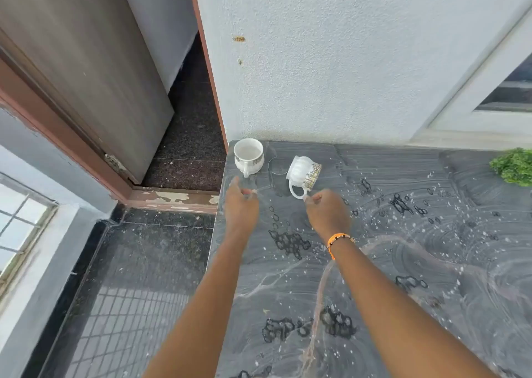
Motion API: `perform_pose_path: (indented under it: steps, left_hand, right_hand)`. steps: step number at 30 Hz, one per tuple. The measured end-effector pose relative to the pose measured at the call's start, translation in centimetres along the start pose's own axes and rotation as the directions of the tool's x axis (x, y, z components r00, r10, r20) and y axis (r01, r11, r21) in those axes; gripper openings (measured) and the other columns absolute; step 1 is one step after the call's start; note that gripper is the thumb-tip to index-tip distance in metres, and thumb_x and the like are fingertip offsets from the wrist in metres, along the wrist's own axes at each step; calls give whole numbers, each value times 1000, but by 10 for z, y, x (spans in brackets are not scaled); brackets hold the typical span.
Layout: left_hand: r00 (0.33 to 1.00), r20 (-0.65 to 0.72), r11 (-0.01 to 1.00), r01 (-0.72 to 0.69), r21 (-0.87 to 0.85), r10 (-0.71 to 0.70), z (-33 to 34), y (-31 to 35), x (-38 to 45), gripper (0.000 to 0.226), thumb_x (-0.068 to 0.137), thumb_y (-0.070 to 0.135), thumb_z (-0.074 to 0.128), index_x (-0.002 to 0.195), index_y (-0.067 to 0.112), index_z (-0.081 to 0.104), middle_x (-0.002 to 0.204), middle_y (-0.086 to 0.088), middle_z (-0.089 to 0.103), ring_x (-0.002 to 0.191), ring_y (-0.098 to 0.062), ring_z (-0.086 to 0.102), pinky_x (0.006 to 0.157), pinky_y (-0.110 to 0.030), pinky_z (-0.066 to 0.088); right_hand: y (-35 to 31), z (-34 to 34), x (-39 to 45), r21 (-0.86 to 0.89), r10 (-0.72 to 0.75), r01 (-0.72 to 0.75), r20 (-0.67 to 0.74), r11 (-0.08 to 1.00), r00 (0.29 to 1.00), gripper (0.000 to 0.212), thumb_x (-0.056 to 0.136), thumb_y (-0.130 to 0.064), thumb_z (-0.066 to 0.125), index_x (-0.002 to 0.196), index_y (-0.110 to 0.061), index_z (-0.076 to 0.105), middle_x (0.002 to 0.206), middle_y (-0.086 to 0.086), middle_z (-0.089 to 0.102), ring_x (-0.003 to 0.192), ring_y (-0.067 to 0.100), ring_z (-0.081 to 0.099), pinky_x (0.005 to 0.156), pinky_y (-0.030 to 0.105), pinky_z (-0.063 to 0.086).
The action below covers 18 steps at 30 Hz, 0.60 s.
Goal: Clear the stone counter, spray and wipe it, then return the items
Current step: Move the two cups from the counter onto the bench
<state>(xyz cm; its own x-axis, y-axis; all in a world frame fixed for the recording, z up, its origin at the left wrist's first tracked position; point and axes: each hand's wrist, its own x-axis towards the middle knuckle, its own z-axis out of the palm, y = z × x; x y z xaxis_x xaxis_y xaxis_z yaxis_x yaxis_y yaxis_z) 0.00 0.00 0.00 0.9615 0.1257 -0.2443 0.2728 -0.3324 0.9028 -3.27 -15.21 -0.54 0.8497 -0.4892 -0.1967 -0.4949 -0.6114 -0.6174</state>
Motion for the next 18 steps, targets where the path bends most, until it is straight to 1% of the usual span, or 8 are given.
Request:
perform_pose_path:
  steps: [1, 3, 7, 10, 12, 14, 16, 18]
  left_hand:
    - [1000, 16, 1000, 2, -7, -2, 1, 2, 7, 55, 92, 11, 46, 143, 21, 28, 98, -8, 61, 63, -11, 47, 56, -26, 42]
    - [1000, 23, 1000, 2, 0, -2, 5, 2, 21, 46, 92, 14, 46, 136, 24, 37, 93, -6, 61, 69, -12, 52, 56, -24, 39]
    - [999, -28, 999, 29, 37, -28, 11, 2, 40, 26, 92, 19, 49, 118, 15, 50, 96, -1, 60, 74, -10, 53, 57, -22, 35]
    - [999, -39, 994, 5, 108, -1, 16, 1, 47, 18, 93, 24, 50, 101, 9, 56, 94, -7, 62, 82, -21, 57, 68, -28, 38]
    - [999, -20, 990, -35, 135, 38, 19, 0, 45, 26, 95, 26, 45, 92, 4, 58, 85, -8, 60, 78, -25, 55, 68, -31, 38]
    - [996, 6, 988, -87, 126, 87, 20, -1, 38, 31, 96, 24, 42, 85, 1, 59, 72, -5, 55, 68, -24, 49, 64, -33, 36]
    - [993, 24, 986, -120, 117, 118, 20, 1, 27, 33, 96, 23, 42, 75, 3, 57, 59, 0, 47, 56, -19, 42, 57, -32, 32]
    - [992, 30, 991, -122, 55, 121, 20, 2, 12, 36, 96, 23, 45, 61, 14, 50, 51, 3, 35, 49, -13, 31, 50, -30, 25]
  right_hand:
    - [-2, 1, 3, -11, 25, -25, 7, 1000, 1000, 27, 89, -34, 56, 94, -9, 62, 95, 9, 67, 84, 29, 61, 65, 29, 39]
    - [-4, 7, 10, -21, 67, -67, -14, 997, 998, 29, 87, -37, 59, 94, -9, 64, 95, 9, 67, 88, 30, 62, 65, 28, 38]
    - [-7, 16, 16, 15, 140, -140, -49, 990, 989, 22, 83, -31, 61, 88, -11, 69, 89, 8, 71, 85, 30, 65, 65, 27, 40]
    - [-6, 17, 21, 148, 205, -195, -55, 970, 977, 19, 76, -31, 65, 66, -15, 64, 70, 6, 67, 70, 29, 63, 60, 27, 41]
    - [-5, 17, 20, 249, 206, -190, -41, 950, 978, 32, 72, -33, 67, 50, -18, 49, 55, 3, 55, 55, 26, 54, 54, 25, 37]
    - [-6, 16, 17, 322, 166, -159, 6, 933, 986, 37, 73, -32, 67, 48, -18, 42, 47, -1, 43, 47, 20, 41, 49, 24, 31]
    - [-6, 15, 14, 421, 140, -144, 41, 896, 989, 37, 77, -25, 64, 49, -16, 41, 46, -2, 35, 45, 16, 31, 47, 24, 25]
    - [-5, 12, 10, 526, 156, -155, 43, 836, 987, 32, 80, -18, 61, 51, -13, 46, 48, 1, 37, 46, 14, 30, 44, 22, 24]
